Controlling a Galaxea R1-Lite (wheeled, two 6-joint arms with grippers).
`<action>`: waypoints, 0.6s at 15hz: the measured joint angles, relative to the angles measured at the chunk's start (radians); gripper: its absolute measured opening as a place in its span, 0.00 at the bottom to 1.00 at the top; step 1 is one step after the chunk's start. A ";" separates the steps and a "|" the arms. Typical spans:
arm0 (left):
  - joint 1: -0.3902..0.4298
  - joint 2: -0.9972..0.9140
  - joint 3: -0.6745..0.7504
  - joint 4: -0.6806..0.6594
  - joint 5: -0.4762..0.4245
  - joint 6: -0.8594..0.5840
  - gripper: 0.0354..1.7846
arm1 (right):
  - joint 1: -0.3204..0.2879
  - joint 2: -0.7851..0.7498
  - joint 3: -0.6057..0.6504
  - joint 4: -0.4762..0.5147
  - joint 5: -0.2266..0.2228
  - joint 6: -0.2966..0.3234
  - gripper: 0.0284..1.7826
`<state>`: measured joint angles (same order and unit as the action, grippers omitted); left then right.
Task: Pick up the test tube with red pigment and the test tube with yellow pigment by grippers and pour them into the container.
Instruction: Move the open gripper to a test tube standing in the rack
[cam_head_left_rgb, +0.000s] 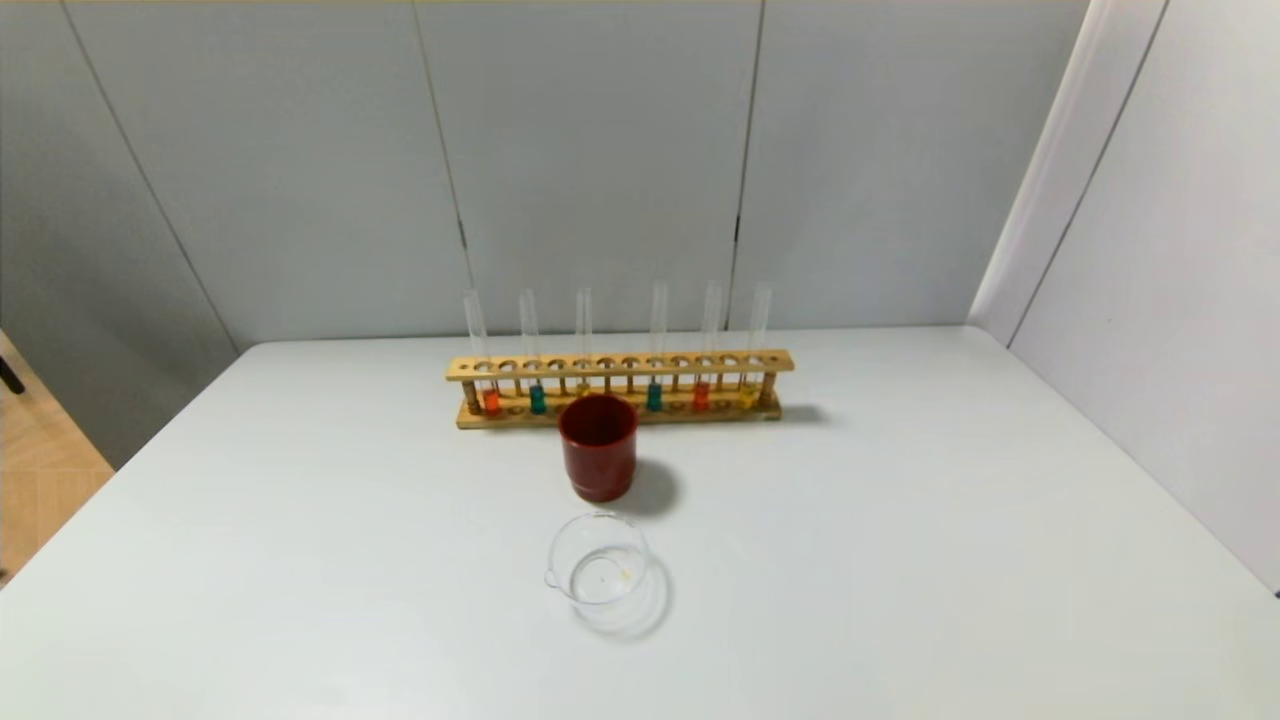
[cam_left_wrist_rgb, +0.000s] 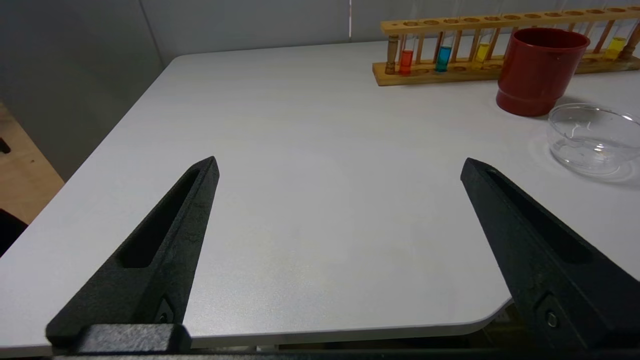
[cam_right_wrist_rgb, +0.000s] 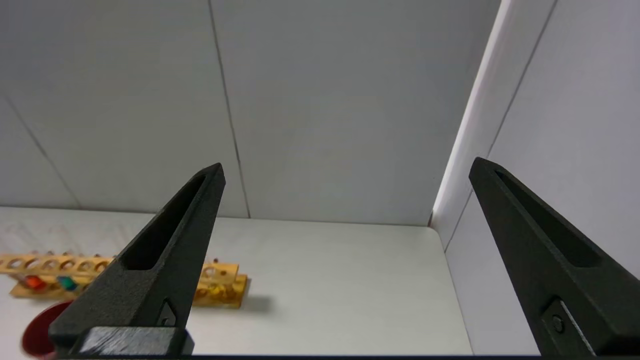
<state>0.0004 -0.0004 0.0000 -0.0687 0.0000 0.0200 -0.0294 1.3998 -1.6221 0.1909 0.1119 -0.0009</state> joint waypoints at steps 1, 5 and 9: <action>0.000 0.000 0.000 0.000 0.000 0.000 0.96 | 0.005 0.057 -0.013 -0.032 0.001 0.000 0.96; 0.000 0.000 0.000 0.000 0.000 0.000 0.96 | 0.096 0.241 -0.023 -0.103 0.009 0.005 0.96; 0.000 0.000 0.000 0.000 0.000 0.000 0.96 | 0.204 0.341 0.082 -0.184 0.028 0.016 0.96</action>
<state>0.0009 -0.0004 0.0000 -0.0687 0.0000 0.0200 0.1749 1.7411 -1.5398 0.0072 0.1400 0.0153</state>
